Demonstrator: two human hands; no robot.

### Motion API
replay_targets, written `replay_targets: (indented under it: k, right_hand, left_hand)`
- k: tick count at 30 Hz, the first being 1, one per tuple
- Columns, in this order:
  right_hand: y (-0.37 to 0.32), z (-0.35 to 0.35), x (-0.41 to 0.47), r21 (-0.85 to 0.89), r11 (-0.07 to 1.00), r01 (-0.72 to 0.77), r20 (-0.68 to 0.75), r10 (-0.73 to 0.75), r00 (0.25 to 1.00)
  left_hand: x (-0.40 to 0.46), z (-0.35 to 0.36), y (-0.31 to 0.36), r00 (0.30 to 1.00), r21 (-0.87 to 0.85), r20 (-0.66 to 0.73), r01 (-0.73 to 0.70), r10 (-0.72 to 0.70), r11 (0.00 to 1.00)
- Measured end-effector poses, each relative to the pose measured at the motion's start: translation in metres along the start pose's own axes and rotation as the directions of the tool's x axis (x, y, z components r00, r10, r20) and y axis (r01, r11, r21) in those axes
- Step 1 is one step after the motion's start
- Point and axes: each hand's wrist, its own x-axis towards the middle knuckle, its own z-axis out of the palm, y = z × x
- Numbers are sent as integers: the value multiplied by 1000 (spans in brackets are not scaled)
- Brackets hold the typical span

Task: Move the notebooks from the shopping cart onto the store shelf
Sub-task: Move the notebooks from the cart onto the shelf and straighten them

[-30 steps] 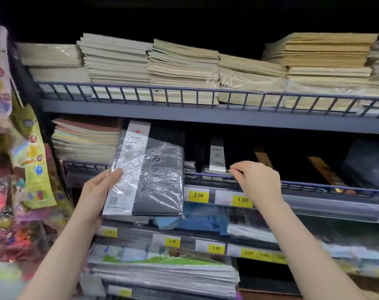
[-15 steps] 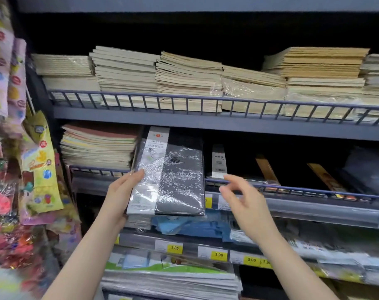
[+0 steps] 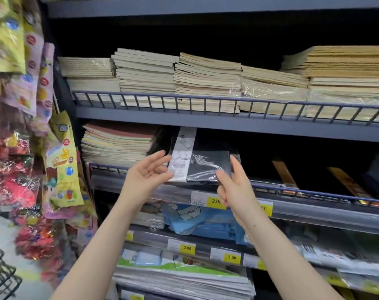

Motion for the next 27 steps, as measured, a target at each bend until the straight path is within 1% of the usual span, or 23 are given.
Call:
replay_targets:
  k: [2, 3, 5, 6, 7, 8, 9, 10, 11, 13, 17, 21, 23, 26, 27]
  right_hand:
    - [-2, 11, 17, -4, 1000, -14, -17, 14, 1000]
    - [-1, 15, 24, 19, 999, -27, -28, 27, 999]
    - [3, 22, 34, 59, 997, -59, -25, 60, 998]
    - [7, 26, 38, 34, 997, -72, -29, 73, 997]
    - [10, 29, 39, -31, 997, -72, -40, 70, 997]
    - [13, 30, 39, -120, 992, -47, -62, 40, 997]
    - [16, 30, 38, -230, 973, 0, -88, -20, 996]
    - [19, 28, 36, -328, 943, 49, -97, -85, 992]
    - [21, 25, 34, -383, 920, 84, -93, -129, 987]
    - [23, 20, 29, -394, 910, 131, -64, -169, 984]
    - [24, 19, 25, -439, 881, 175, -45, -216, 975]
    - [27, 15, 37, -470, 860, 198, -33, -241, 970]
    - [33, 9, 37, -472, 849, 237, -30, -284, 958]
    - [44, 0, 28, -462, 822, 333, -46, -397, 917]
    - [45, -2, 25, -470, 805, 361, -24, -421, 907]
  left_hand:
    - [12, 10, 8, 999, 43, 36, -36, 35, 998]
    - [18, 13, 10, 998, 96, 14, -60, 59, 994]
    - [28, 6, 5, 983, 307, -100, -115, 152, 945]
    - [28, 0, 2, 969, 431, -131, -135, 210, 892]
    - [27, -7, -4, 954, 542, -124, -166, 273, 824]
    - [25, -12, -10, 944, 629, -83, -200, 320, 751]
    - [23, -16, -16, 940, 675, -42, -223, 339, 703]
    - [21, -18, -20, 944, 685, -25, -222, 328, 694]
    - [19, -18, -23, 946, 683, -21, -222, 323, 696]
    - [20, -16, -25, 947, 662, -25, -224, 321, 715]
    - [26, -14, -30, 956, 622, -45, -201, 290, 757]
    - [36, -8, -35, 966, 650, -45, -166, 255, 742]
    - [36, -7, -38, 955, 666, -63, -176, 289, 725]
    - [28, -10, -34, 920, 673, -91, -225, 381, 704]
    - [25, -9, -28, 919, 670, -97, -224, 383, 708]
